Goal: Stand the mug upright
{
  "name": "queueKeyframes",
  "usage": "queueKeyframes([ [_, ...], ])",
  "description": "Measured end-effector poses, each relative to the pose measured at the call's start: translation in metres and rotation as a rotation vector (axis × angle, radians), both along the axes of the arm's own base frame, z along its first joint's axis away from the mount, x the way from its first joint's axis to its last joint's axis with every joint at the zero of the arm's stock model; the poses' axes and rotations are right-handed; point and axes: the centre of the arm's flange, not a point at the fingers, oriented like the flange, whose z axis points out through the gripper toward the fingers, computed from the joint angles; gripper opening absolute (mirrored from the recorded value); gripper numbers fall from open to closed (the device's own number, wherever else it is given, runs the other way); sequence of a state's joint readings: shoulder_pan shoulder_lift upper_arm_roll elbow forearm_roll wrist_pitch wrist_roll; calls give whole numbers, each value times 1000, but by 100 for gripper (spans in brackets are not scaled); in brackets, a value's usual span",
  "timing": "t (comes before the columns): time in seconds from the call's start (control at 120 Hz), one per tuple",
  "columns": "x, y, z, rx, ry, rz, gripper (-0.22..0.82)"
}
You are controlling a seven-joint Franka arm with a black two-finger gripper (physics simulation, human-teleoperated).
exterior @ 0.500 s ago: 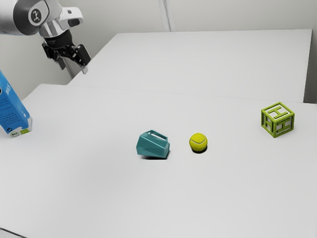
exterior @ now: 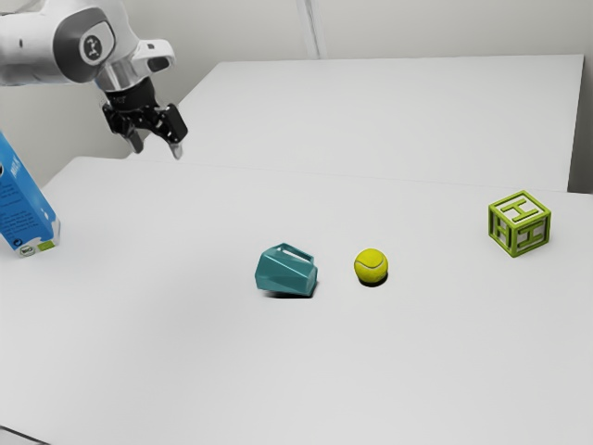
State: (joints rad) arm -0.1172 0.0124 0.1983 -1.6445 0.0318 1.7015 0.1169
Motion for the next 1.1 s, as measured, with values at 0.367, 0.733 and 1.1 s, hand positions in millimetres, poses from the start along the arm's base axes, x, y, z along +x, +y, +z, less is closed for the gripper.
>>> queueKeyframes([
  [0.367,6,24,-162,-507,244,257,60],
  [0.733,31,7,-247,-707,323,378,60],
  [1.1,46,-16,-285,-861,339,457,60],
])
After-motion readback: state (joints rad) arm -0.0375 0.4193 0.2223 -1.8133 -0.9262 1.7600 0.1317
